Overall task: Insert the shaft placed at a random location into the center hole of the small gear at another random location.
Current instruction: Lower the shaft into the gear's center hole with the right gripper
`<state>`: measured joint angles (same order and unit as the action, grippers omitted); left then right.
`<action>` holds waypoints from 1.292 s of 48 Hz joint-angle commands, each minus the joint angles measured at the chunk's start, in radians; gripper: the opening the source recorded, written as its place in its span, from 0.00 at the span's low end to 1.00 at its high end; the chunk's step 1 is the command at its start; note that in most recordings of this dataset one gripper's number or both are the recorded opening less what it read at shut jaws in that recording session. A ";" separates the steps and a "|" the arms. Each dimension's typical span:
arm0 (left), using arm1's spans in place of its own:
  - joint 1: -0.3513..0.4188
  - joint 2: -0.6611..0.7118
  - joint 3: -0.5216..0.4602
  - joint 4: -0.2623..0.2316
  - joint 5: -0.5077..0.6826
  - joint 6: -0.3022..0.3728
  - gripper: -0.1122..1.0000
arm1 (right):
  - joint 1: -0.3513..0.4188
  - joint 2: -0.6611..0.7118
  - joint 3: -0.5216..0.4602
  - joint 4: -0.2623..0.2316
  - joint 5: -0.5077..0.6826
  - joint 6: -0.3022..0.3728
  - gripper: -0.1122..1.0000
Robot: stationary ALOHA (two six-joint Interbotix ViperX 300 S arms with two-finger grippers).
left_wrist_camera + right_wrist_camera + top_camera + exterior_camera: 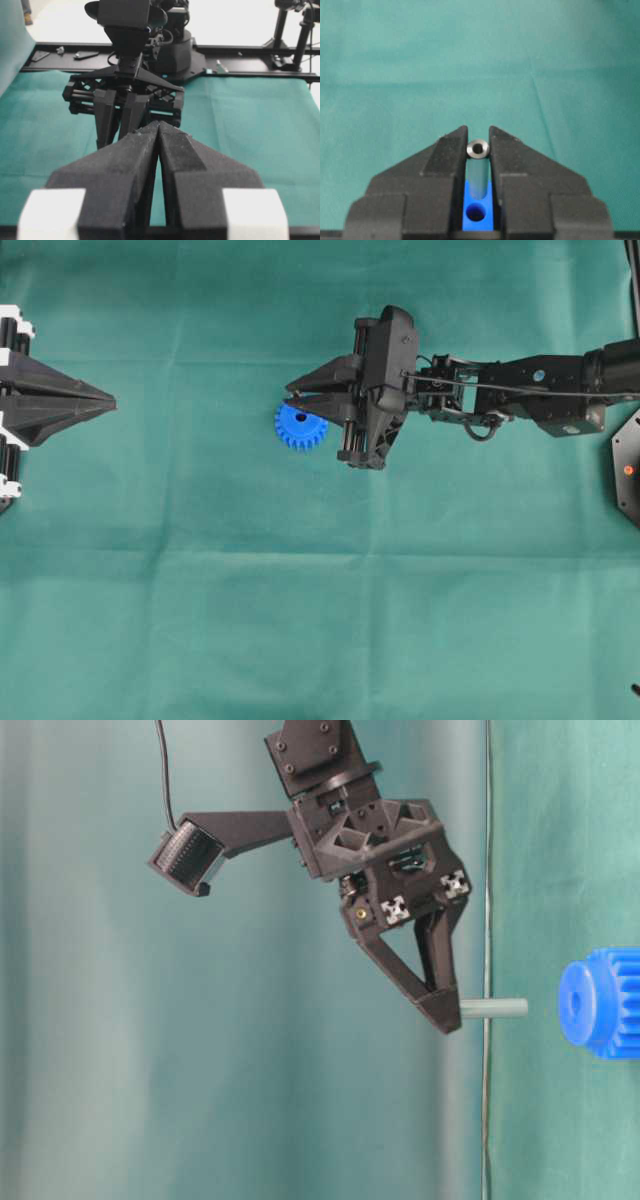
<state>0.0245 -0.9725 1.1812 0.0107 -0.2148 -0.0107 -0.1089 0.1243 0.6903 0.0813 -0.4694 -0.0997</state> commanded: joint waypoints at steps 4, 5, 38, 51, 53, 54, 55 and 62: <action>0.002 0.006 -0.018 0.003 -0.006 0.002 0.10 | 0.003 0.025 -0.020 0.003 -0.006 -0.005 0.21; 0.002 0.008 -0.018 0.003 -0.005 0.002 0.10 | 0.003 0.031 -0.021 0.005 -0.008 -0.005 0.21; 0.002 0.006 -0.018 0.003 -0.006 0.003 0.10 | 0.003 0.127 -0.035 0.028 -0.034 -0.002 0.21; 0.002 0.008 -0.017 0.003 -0.006 0.006 0.10 | 0.003 0.127 -0.028 0.028 -0.021 0.020 0.21; 0.002 0.006 -0.018 0.003 -0.006 0.006 0.10 | 0.003 0.127 -0.029 0.028 -0.021 0.023 0.21; 0.002 0.008 -0.017 0.003 -0.006 0.008 0.10 | 0.003 0.127 -0.028 0.029 -0.020 0.025 0.21; 0.002 0.008 -0.017 0.003 -0.006 0.008 0.10 | 0.003 0.127 -0.028 0.028 -0.021 0.025 0.21; 0.002 0.006 -0.017 0.003 -0.005 0.006 0.10 | 0.003 0.127 -0.028 0.029 -0.021 0.029 0.22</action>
<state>0.0245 -0.9725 1.1812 0.0107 -0.2148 -0.0061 -0.1058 0.2684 0.6750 0.1058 -0.4878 -0.0874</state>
